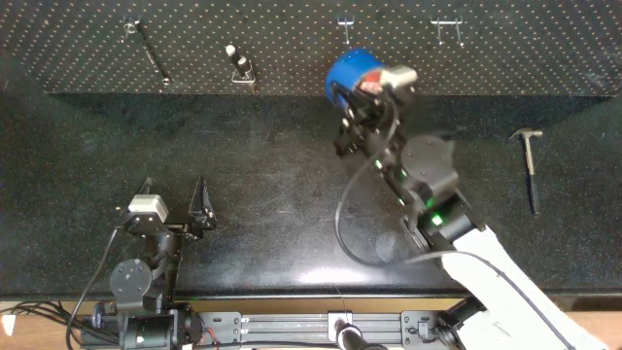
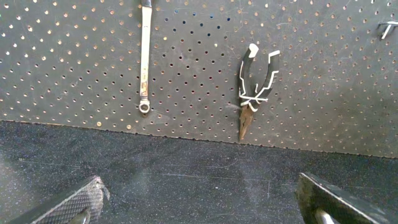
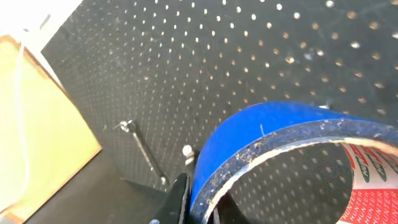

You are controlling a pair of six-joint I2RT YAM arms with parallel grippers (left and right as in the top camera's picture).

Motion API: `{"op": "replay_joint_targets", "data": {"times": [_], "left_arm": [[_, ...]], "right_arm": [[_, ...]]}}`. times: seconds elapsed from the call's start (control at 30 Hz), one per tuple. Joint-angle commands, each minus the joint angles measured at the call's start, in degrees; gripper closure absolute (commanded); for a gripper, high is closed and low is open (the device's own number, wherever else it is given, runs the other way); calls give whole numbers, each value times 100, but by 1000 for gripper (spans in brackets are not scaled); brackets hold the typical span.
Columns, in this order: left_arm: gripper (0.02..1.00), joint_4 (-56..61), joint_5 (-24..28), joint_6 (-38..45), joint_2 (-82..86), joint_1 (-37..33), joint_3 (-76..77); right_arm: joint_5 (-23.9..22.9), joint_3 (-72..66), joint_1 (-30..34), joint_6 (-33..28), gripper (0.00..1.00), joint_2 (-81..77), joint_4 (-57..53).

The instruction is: Place Tools Onto Pegboard

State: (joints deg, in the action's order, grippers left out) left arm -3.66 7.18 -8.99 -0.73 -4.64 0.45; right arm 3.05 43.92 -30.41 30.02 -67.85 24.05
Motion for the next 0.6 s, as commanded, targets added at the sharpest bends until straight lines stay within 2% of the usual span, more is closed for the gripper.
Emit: {"op": "replay_joint_targets", "data": {"times": [0.03,0.23,0.4,0.6], "left_arm": [[25,-20,103,72,52,-13,-13],[23,-20,103,72,52,-11,-13],[25,-20,103,72,52,-13,-13],[25,-20,103,72,52,-11,-13]], "right_arm": [[-1180,807,-37,103,925,-765,39],[-1574,1906,-44,234,925,-1908,-367],[-1808,1930,-55,643,925,-1976,-684],[-2063,2094,-74,636,925,-2350,-417]]}}
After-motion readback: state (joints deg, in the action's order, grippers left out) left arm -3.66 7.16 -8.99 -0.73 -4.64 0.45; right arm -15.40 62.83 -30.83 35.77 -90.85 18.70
